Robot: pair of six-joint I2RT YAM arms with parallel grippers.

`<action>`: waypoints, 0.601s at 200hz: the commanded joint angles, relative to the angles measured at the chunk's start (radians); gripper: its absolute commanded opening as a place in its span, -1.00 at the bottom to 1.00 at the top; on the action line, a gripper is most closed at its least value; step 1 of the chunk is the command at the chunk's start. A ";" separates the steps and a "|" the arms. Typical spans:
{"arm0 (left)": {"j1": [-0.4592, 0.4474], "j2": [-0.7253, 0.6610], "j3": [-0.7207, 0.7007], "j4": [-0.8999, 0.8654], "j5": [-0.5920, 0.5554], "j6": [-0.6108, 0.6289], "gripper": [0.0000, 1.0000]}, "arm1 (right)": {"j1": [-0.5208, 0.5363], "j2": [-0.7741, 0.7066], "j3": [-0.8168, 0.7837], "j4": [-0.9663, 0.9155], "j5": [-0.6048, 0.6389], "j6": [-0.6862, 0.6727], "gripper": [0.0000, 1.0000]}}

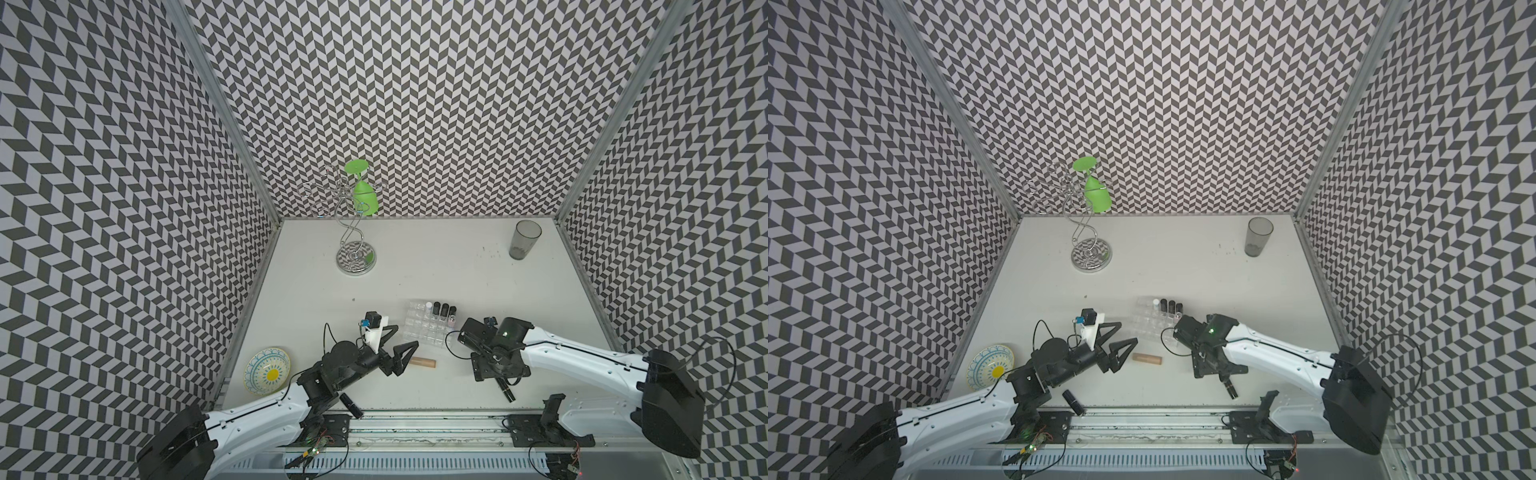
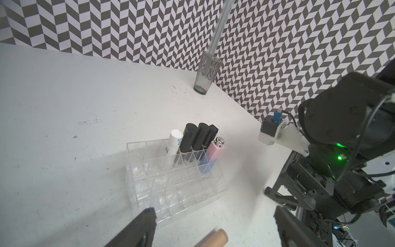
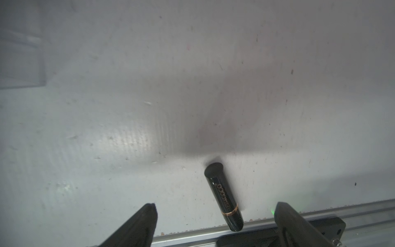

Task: Arrange the lipsticks in the organizer
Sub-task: Pick up the lipstick at the center of the board.

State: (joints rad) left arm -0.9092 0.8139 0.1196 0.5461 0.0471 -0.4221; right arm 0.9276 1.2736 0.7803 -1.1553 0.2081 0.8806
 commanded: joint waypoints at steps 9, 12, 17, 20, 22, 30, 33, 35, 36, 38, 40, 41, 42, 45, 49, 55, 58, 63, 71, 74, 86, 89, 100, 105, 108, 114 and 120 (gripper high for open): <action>0.006 -0.008 -0.006 0.022 0.005 0.013 0.80 | 0.007 -0.028 -0.035 -0.005 -0.038 0.042 0.72; 0.006 -0.007 -0.006 0.021 0.006 0.013 0.80 | 0.008 -0.027 -0.042 0.000 -0.047 0.037 0.71; 0.006 -0.006 -0.007 0.024 0.008 0.013 0.80 | 0.008 -0.023 -0.049 0.008 -0.057 0.029 0.71; 0.006 -0.005 -0.008 0.024 0.008 0.013 0.80 | 0.008 -0.018 -0.050 0.011 -0.059 0.023 0.70; 0.006 -0.005 -0.008 0.024 0.008 0.013 0.80 | 0.008 -0.015 -0.052 0.012 -0.060 0.021 0.70; 0.006 -0.004 -0.008 0.024 0.007 0.013 0.80 | 0.008 0.001 -0.054 0.011 -0.061 0.011 0.67; 0.006 -0.004 -0.009 0.025 0.007 0.013 0.80 | 0.007 0.009 -0.053 0.011 -0.063 0.008 0.66; 0.006 -0.004 -0.010 0.025 0.007 0.013 0.80 | 0.007 0.015 -0.051 0.011 -0.064 0.006 0.66; 0.006 -0.004 -0.010 0.025 0.007 0.013 0.80 | 0.008 0.018 -0.051 0.011 -0.065 0.004 0.66; 0.005 -0.005 -0.009 0.025 0.006 0.013 0.80 | 0.008 0.024 -0.051 0.012 -0.066 0.003 0.65; 0.006 -0.005 -0.010 0.025 0.004 0.013 0.80 | 0.008 0.028 -0.051 0.013 -0.069 -0.001 0.64; 0.006 -0.005 -0.009 0.024 0.005 0.013 0.80 | 0.008 0.031 -0.051 0.014 -0.069 -0.004 0.64; 0.006 -0.005 -0.009 0.023 0.005 0.013 0.80 | 0.007 0.035 -0.051 0.015 -0.070 -0.005 0.63; 0.006 -0.006 -0.008 0.023 0.004 0.013 0.80 | 0.008 0.042 -0.051 0.019 -0.074 -0.009 0.62; 0.006 -0.007 -0.008 0.022 0.003 0.013 0.80 | 0.008 0.052 -0.054 0.028 -0.074 -0.017 0.61; 0.007 -0.010 -0.008 0.022 0.002 0.013 0.80 | 0.008 0.069 -0.057 0.048 -0.077 -0.029 0.61; 0.006 -0.011 -0.009 0.022 0.003 0.013 0.80 | 0.007 0.075 -0.061 0.051 -0.079 -0.035 0.60; 0.007 -0.013 -0.008 0.020 0.002 0.013 0.80 | 0.006 0.089 -0.067 0.078 -0.083 -0.042 0.58; 0.007 -0.017 -0.008 0.016 0.002 0.012 0.79 | 0.001 0.115 -0.074 0.096 -0.092 -0.058 0.56; 0.007 -0.021 -0.008 0.013 0.002 0.013 0.79 | 0.000 0.124 -0.073 0.095 -0.093 -0.063 0.56; 0.007 -0.031 -0.010 0.006 -0.002 0.013 0.79 | 0.001 0.134 -0.072 0.090 -0.086 -0.060 0.48; 0.008 -0.034 -0.012 0.006 -0.003 0.012 0.79 | 0.001 0.132 -0.073 0.090 -0.085 -0.059 0.46; 0.009 -0.045 -0.018 0.007 -0.007 0.010 0.78 | -0.012 0.123 -0.075 0.098 -0.086 -0.073 0.36; 0.008 -0.049 -0.020 0.005 -0.008 0.009 0.78 | -0.025 0.123 -0.075 0.101 -0.092 -0.085 0.35; 0.008 -0.052 -0.020 0.003 -0.009 0.010 0.78 | -0.032 0.122 -0.075 0.102 -0.094 -0.089 0.34; 0.009 -0.057 -0.019 -0.002 -0.008 0.011 0.78 | -0.041 0.127 -0.074 0.104 -0.098 -0.100 0.33; 0.008 -0.062 -0.018 -0.005 -0.007 0.011 0.77 | -0.046 0.135 -0.071 0.104 -0.102 -0.108 0.29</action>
State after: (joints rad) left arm -0.9089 0.7761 0.1116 0.5453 0.0463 -0.4198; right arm 0.9112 1.4044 0.7074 -1.0763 0.1169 0.8181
